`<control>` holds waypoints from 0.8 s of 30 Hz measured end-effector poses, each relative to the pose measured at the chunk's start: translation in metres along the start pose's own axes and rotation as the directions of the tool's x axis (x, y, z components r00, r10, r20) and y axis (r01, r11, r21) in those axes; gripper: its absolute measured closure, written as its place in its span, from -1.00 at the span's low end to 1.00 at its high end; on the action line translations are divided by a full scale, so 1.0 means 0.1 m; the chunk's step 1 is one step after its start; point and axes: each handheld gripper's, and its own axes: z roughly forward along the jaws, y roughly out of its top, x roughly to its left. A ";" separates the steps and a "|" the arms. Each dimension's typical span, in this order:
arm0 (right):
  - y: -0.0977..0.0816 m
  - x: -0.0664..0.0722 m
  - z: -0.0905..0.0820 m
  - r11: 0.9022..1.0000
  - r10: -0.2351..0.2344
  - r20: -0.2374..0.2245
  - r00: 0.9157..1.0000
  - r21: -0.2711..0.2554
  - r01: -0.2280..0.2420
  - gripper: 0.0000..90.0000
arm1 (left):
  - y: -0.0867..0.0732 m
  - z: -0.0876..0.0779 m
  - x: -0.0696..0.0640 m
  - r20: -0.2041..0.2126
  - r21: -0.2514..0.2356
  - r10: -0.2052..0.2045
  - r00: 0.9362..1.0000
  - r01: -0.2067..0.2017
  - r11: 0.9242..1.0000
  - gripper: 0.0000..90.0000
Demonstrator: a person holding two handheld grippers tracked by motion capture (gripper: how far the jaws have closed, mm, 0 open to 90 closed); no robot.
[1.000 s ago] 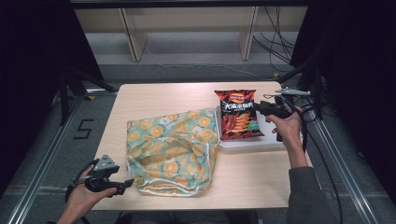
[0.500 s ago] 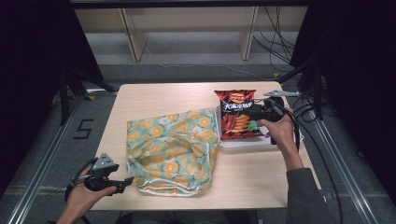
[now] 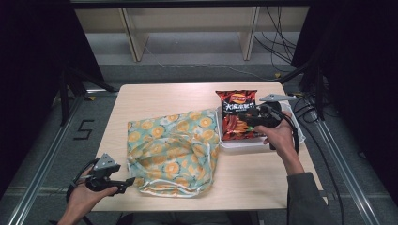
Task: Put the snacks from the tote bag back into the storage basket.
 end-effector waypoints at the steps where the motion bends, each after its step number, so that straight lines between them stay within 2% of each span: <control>1: -0.02 0.01 0.01 1.000 -0.010 -0.010 1.000 -0.009 0.010 0.01 | -0.01 0.00 0.00 0.002 -0.011 -0.011 1.000 0.011 1.000 -0.49; 3: -0.06 0.06 0.01 1.000 -0.011 -0.009 1.000 -0.010 0.011 0.01 | 0.00 -0.02 0.01 -0.004 -0.008 -0.004 1.000 0.004 1.000 -0.49; 4: -0.08 0.08 0.01 1.000 -0.007 -0.024 1.000 0.006 0.008 0.01 | 0.01 -0.02 0.01 -0.005 -0.002 -0.005 1.000 0.005 1.000 -0.49; 5: -0.10 0.11 0.01 1.000 -0.007 -0.026 1.000 0.011 0.007 0.00 | 0.00 -0.01 0.01 -0.003 -0.014 -0.007 1.000 0.007 1.000 -0.49; 6: -0.12 0.11 0.01 1.000 -0.025 -0.031 0.999 0.013 0.025 0.00 | -0.01 0.00 0.00 -0.007 -0.032 -0.008 1.000 0.008 0.999 -0.49; 7: -0.14 0.15 0.00 1.000 -0.010 -0.026 1.000 0.017 0.011 0.00 | -0.01 -0.01 0.00 -0.006 -0.018 -0.003 1.000 0.003 1.000 -0.49; 9: -0.16 0.16 0.00 0.999 -0.038 -0.028 0.999 0.020 0.038 -0.01 | 0.00 0.00 0.00 -0.003 -0.012 -0.004 1.000 0.004 1.000 -0.49; 10: -0.19 0.19 0.01 0.999 -0.036 -0.024 0.999 0.016 0.036 -0.01 | 0.00 0.00 0.00 -0.002 -0.011 -0.004 1.000 0.004 1.000 -0.49; 11: -0.20 0.20 0.01 0.998 -0.052 -0.040 0.998 0.026 0.053 -0.01 | 0.00 0.00 0.00 -0.003 -0.011 -0.004 1.000 0.004 1.000 -0.49; 12: -0.21 0.24 0.01 0.999 -0.027 -0.046 0.999 0.031 0.028 -0.01 | 0.00 0.00 0.00 -0.003 -0.011 -0.003 1.000 0.003 1.000 -0.49; 14: -0.24 0.27 0.03 0.999 -0.047 -0.044 0.998 0.021 0.048 -0.02 | -0.01 0.00 0.00 -0.005 -0.013 -0.003 1.000 0.003 1.000 -0.49; 16: -0.27 0.31 0.02 0.998 -0.049 -0.056 0.997 0.032 0.051 -0.02 | -0.01 0.00 0.00 -0.005 -0.016 -0.004 1.000 0.004 1.000 -0.49; 17: -0.28 0.35 0.01 0.998 -0.030 -0.062 0.998 0.050 0.033 -0.03 | -0.01 0.00 0.00 -0.006 -0.016 -0.004 1.000 0.004 1.000 -0.49; 19: -0.31 0.40 0.02 0.997 -0.056 -0.077 0.995 0.043 0.059 -0.03 | -0.02 0.00 0.00 -0.010 -0.028 -0.005 1.000 0.005 1.000 -0.49; 20: -0.32 0.43 0.03 0.997 -0.053 -0.080 0.995 0.043 0.056 -0.04 | -0.01 -0.01 0.00 -0.002 -0.015 -0.011 1.000 0.011 1.000 -0.49; 21: -0.33 0.43 0.03 0.996 -0.081 -0.079 0.994 0.040 0.085 -0.05 | -0.01 -0.01 0.00 0.000 -0.008 -0.014 1.000 0.014 1.000 -0.49; 22: -0.35 0.49 0.02 0.997 -0.046 -0.086 0.995 0.055 0.050 -0.05 | -0.01 -0.01 0.00 0.000 -0.009 -0.016 1.000 0.016 1.000 -0.49; 23: -0.36 0.48 0.03 0.996 -0.070 -0.096 0.993 0.050 0.075 -0.05 | -0.02 -0.02 0.00 -0.005 -0.012 -0.011 1.000 0.011 1.000 -0.49; 24: -0.38 0.51 0.03 0.996 -0.063 -0.109 0.992 0.048 0.069 -0.05 | -0.01 -0.02 0.01 -0.006 -0.007 -0.005 1.000 0.005 1.000 -0.49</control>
